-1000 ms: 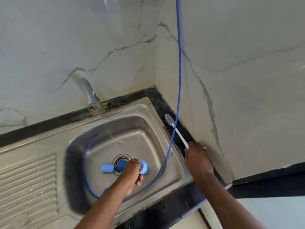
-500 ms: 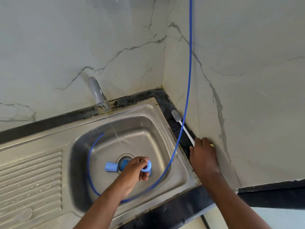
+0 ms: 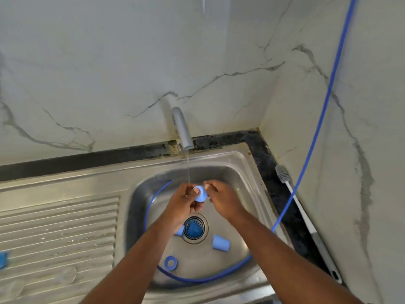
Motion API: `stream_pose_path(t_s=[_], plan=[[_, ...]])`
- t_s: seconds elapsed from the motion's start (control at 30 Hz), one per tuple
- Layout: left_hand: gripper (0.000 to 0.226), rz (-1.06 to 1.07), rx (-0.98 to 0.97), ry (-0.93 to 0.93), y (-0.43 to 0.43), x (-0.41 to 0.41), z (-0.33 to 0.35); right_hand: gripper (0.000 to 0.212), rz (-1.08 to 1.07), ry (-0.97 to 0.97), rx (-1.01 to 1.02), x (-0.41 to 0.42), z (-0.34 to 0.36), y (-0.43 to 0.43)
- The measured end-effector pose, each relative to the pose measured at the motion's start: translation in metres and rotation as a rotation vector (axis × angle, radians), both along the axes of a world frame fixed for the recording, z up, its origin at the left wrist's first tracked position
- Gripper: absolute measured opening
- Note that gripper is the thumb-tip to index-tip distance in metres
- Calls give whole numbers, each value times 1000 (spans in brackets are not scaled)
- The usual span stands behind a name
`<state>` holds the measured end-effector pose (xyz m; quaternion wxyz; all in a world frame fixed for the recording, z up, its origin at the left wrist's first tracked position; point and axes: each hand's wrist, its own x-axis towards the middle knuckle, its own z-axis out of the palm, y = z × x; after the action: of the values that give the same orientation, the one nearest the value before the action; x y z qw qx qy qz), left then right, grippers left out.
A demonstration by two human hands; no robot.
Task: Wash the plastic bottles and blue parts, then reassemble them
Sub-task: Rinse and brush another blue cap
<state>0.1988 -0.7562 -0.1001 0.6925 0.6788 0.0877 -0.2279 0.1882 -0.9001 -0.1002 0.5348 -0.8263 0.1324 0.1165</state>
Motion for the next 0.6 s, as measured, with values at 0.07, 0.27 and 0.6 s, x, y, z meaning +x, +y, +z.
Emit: stream_pose_path(t_s=[0.07, 0.27, 0.6], plan=[[5, -12, 53, -41, 9, 19, 1, 24, -84, 81, 258, 23, 1, 15], [16, 109, -14, -58, 26, 55, 13, 26, -190, 121, 531, 54, 20, 32], [23, 61, -54, -75, 35, 68, 8, 31, -119, 127, 353, 69, 25, 30]])
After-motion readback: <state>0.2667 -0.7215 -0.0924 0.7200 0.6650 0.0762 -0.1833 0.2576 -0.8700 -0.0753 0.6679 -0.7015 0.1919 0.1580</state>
